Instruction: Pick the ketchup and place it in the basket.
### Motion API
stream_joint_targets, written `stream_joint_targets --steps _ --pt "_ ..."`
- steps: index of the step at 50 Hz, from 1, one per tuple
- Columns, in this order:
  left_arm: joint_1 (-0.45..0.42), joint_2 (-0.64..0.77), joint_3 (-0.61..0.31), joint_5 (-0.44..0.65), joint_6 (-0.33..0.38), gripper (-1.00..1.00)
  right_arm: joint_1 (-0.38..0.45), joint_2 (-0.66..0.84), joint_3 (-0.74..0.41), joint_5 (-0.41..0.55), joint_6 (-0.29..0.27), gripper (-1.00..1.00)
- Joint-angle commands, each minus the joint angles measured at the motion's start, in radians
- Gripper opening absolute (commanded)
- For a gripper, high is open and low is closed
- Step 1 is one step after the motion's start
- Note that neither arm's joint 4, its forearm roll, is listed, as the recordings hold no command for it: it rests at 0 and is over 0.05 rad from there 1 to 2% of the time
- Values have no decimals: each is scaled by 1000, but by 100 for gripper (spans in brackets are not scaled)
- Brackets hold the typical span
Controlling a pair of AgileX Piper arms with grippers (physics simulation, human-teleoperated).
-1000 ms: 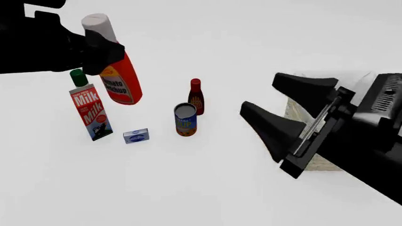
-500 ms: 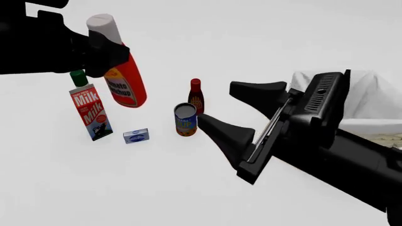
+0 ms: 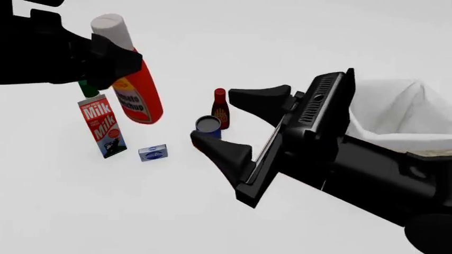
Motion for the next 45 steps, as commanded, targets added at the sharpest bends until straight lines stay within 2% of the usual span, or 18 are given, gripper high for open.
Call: stream_joint_targets --steps 1,18,45 --pt "-1 -24 -5 20 18 -100 17 41 -52 21 -43 100" --pt "-13 -36 16 24 13 -100 24 100 -101 9 -43 100" --pt "-58 -22 -15 42 7 -100 48 173 -154 -20 3 100"
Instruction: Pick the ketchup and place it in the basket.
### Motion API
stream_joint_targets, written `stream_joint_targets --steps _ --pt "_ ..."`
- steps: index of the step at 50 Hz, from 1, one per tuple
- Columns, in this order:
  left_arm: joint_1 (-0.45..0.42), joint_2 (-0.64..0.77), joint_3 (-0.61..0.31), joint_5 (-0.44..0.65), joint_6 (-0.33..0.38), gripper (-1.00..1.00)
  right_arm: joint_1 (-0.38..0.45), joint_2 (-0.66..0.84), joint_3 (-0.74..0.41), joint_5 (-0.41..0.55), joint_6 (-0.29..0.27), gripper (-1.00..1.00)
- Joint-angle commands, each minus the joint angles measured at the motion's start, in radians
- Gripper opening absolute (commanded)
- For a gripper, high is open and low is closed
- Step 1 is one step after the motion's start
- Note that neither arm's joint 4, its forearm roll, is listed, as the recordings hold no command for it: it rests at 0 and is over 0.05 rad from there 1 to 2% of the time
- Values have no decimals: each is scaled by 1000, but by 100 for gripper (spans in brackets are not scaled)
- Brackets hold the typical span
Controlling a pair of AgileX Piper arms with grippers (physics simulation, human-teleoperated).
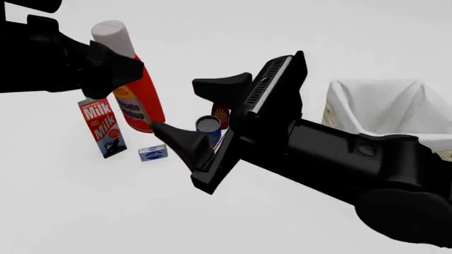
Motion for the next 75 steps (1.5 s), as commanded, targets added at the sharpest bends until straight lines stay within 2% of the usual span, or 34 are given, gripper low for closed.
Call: stream_joint_targets --steps 1,12,29,50,75 --pt "-14 5 -28 12 19 -100 4 30 -16 -19 16 100" --pt "-15 8 -75 45 27 -100 3 67 -16 -58 35 100" --pt "-21 7 -84 54 20 -100 -6 134 -44 -94 58 100" --pt "-37 1 -96 73 4 -100 -13 221 -103 -92 43 100" --pt "-41 0 -104 86 -12 -100 -21 323 -217 -42 3 100"
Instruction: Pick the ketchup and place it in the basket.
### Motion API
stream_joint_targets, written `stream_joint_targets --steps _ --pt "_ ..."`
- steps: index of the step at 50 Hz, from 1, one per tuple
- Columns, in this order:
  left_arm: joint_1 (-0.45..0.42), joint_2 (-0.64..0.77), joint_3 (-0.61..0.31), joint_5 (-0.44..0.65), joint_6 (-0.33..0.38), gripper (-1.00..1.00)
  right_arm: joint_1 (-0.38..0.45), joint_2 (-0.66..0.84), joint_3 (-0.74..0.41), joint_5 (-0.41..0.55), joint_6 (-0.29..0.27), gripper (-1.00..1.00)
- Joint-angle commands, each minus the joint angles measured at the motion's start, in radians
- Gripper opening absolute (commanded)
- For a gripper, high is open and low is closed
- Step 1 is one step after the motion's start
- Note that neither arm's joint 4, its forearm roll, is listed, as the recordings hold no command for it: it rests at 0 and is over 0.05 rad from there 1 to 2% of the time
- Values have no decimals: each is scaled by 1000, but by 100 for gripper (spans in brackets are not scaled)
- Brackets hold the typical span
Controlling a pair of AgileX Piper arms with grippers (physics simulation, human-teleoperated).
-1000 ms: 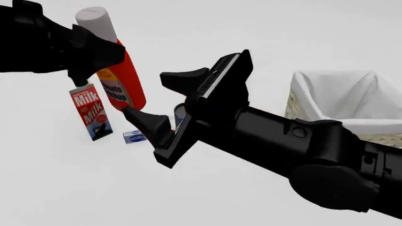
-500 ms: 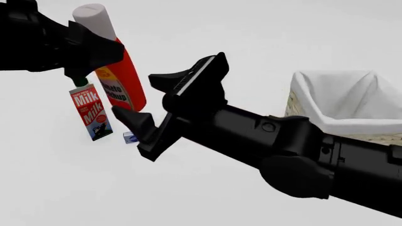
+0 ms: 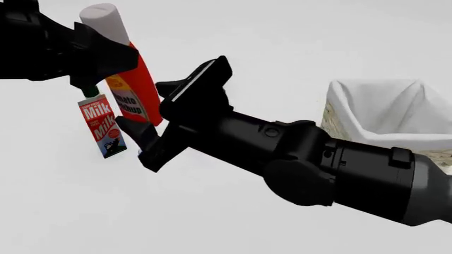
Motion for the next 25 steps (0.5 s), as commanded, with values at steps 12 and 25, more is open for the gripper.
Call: stream_joint_targets --steps 12,25 --pt "-5 -2 -22 15 7 -100 -17 92 -102 32 -14 100" --pt "0 -9 -23 21 5 -100 -32 114 -122 23 -15 -100"
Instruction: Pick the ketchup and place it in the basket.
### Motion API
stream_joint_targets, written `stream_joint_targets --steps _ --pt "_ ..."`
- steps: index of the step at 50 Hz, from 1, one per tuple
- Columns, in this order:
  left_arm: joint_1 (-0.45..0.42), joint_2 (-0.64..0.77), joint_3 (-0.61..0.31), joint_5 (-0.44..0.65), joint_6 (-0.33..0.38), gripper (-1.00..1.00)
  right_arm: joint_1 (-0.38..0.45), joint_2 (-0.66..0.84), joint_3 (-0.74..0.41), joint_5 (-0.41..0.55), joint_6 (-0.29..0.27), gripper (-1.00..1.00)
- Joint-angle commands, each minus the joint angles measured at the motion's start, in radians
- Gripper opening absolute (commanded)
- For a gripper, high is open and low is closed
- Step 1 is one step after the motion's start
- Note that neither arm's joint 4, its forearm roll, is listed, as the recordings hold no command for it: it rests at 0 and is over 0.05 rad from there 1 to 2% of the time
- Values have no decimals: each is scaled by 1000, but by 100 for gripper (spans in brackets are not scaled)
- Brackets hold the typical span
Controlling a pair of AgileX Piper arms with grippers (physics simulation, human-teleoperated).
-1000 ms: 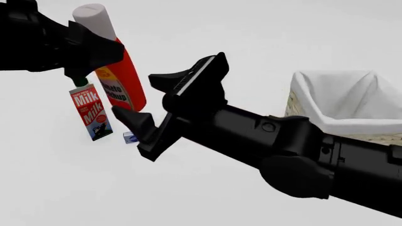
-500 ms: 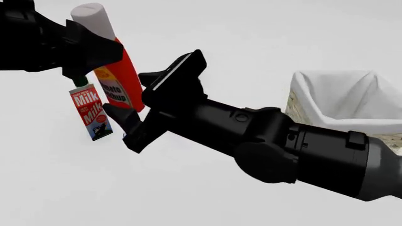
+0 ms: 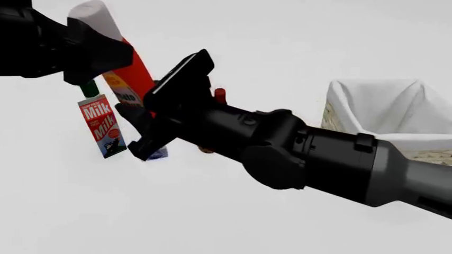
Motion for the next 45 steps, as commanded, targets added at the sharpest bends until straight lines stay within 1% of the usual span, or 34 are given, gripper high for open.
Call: stream_joint_targets --steps 1,9,18,19,28,37,41,45 --pt "-1 -8 -4 4 15 -100 -15 23 -19 -5 0 -100" --pt "-3 -14 6 -2 9 -100 -21 16 0 -11 -10 -100" --pt "-8 -21 -18 -1 -1 -100 -32 0 24 -17 -10 -100" --pt "-10 -22 -25 5 2 100 -35 -1 24 -16 -10 -100" --pt "5 -43 -43 17 7 100 -54 -8 15 -4 -12 -100" --pt "22 -63 -41 14 2 100 -70 -19 7 12 -9 -100" --pt "38 -78 -22 2 -8 100 -82 -30 2 24 -2 -100" --pt "57 -100 17 -24 -14 100 -98 -45 0 39 10 -100"
